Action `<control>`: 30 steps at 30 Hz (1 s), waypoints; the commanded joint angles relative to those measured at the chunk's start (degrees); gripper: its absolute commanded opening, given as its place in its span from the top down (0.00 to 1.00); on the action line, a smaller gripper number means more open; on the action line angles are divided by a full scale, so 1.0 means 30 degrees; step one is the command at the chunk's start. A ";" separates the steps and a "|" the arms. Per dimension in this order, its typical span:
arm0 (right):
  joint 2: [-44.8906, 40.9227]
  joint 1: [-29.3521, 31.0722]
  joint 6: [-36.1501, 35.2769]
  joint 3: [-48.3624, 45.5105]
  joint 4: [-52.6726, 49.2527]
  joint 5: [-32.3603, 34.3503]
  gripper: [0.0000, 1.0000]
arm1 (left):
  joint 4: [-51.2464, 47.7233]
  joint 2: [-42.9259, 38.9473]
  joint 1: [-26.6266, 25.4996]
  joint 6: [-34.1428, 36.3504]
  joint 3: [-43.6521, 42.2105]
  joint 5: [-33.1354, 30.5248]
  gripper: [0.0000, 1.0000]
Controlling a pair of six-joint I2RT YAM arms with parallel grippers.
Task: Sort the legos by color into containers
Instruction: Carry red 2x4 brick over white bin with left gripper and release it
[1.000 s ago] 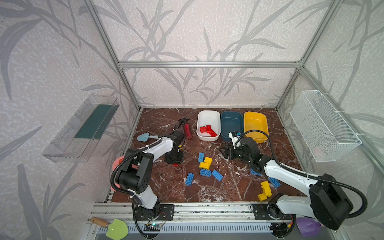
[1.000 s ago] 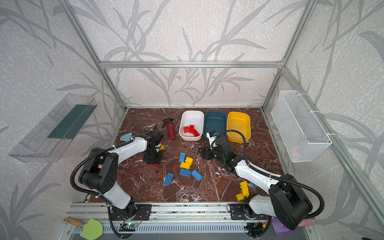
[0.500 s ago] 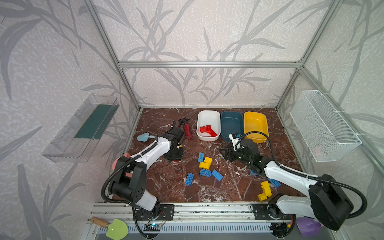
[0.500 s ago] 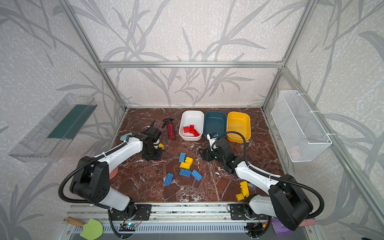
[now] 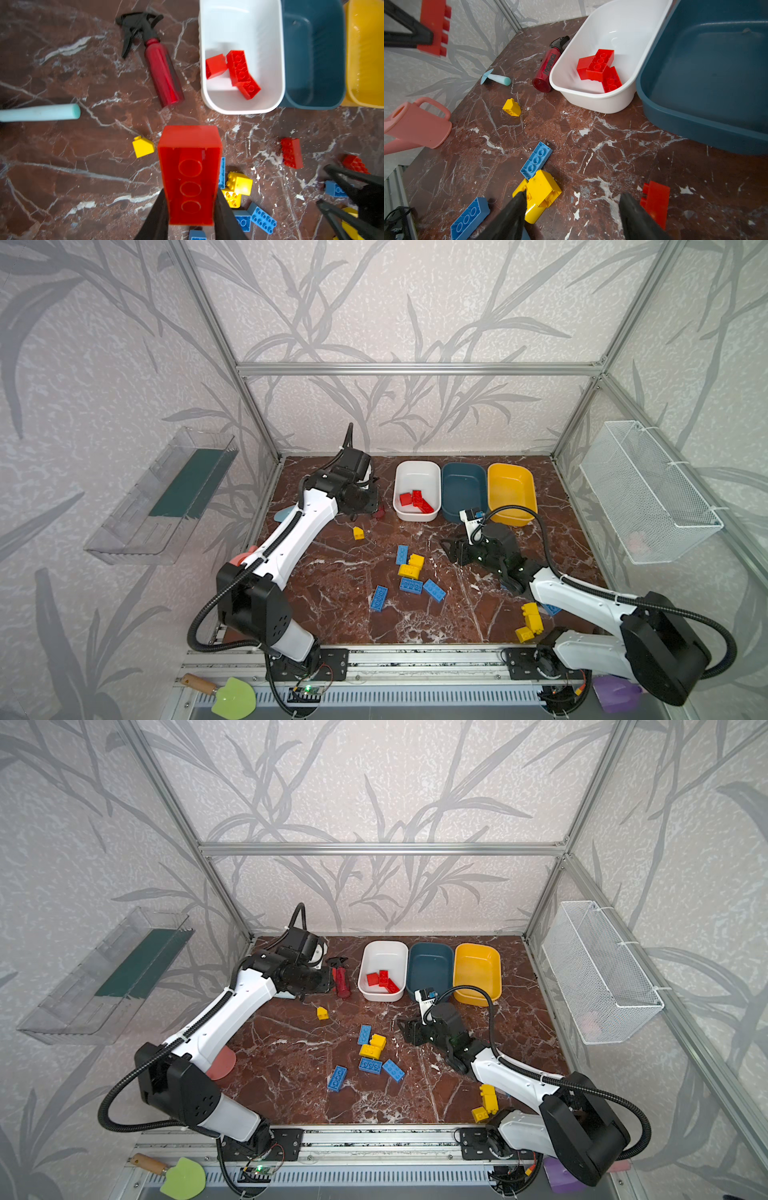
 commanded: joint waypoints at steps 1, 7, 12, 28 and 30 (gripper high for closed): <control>-0.0080 0.0184 -0.0418 -0.0194 0.0991 0.0699 0.29 | -0.0369 0.1759 -0.0293 0.0442 0.2101 0.0718 0.74; 0.0011 0.0359 -0.0455 -0.0463 0.1553 0.0945 0.29 | -0.0523 0.5274 -0.0635 0.0616 0.5853 0.0944 0.74; 0.0079 0.0394 -0.0338 -0.0558 0.1753 0.0956 0.29 | -0.0364 0.8009 -0.0820 0.0447 0.8132 0.1360 0.74; -0.0039 0.0445 -0.0367 -0.0854 0.2175 0.1044 0.29 | -0.1371 1.4506 -0.1371 -0.0168 1.4300 0.2552 0.74; -0.0051 0.0436 -0.0395 -0.0855 0.2121 0.1133 0.29 | -0.1484 1.4817 -0.1417 -0.0168 1.4619 0.2571 0.74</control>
